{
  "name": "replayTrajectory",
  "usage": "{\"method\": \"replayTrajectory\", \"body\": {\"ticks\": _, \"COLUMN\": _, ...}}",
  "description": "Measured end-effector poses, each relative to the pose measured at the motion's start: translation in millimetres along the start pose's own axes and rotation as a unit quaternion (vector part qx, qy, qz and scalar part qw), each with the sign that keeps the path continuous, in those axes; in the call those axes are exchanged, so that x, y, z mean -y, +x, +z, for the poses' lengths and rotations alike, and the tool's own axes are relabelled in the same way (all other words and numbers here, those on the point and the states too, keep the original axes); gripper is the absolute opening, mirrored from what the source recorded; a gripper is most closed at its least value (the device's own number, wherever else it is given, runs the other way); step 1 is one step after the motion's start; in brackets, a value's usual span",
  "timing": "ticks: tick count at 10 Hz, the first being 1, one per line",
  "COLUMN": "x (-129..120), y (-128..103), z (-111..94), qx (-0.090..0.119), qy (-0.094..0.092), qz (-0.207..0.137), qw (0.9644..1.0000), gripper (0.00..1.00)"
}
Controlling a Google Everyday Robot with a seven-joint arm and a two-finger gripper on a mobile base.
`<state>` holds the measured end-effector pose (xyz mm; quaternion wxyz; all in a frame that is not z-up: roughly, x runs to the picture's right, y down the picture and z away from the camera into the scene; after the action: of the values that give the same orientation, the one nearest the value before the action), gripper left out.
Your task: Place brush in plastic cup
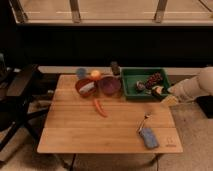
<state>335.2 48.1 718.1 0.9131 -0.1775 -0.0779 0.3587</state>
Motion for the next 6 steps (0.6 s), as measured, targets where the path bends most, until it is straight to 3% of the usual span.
{"method": "replayTrajectory", "body": {"ticks": 4, "x": 0, "y": -4, "z": 1, "qx": 0.005, "qy": 0.002, "qz": -0.001, "qw": 1.0, "gripper": 0.65}}
{"method": "replayTrajectory", "body": {"ticks": 6, "x": 12, "y": -29, "z": 11, "qx": 0.022, "qy": 0.01, "qz": 0.001, "qw": 0.9997, "gripper": 0.65}}
